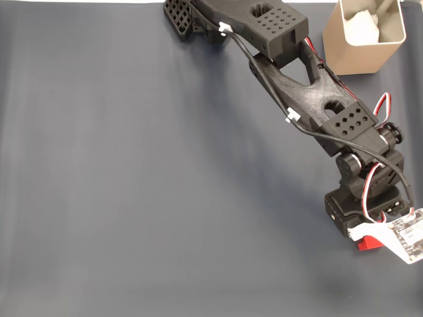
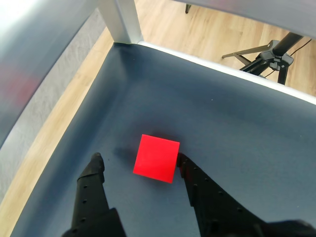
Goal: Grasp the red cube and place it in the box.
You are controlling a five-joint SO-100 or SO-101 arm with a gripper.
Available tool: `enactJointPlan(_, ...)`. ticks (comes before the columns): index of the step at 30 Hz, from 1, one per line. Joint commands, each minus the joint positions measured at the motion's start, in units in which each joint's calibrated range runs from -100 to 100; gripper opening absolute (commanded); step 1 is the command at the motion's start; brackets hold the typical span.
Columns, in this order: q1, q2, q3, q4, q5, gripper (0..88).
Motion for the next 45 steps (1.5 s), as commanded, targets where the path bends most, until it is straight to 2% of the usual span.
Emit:
enactJointPlan(1, -0.7, -5.6, -1.2, -0.9, 0.6, 33.3)
enactJointPlan(37, -2.4, -6.3, -1.9, -1.7, 1.3, 33.0)
enactJointPlan(45, -1.5, -6.2, -1.0, -1.5, 1.5, 28.8)
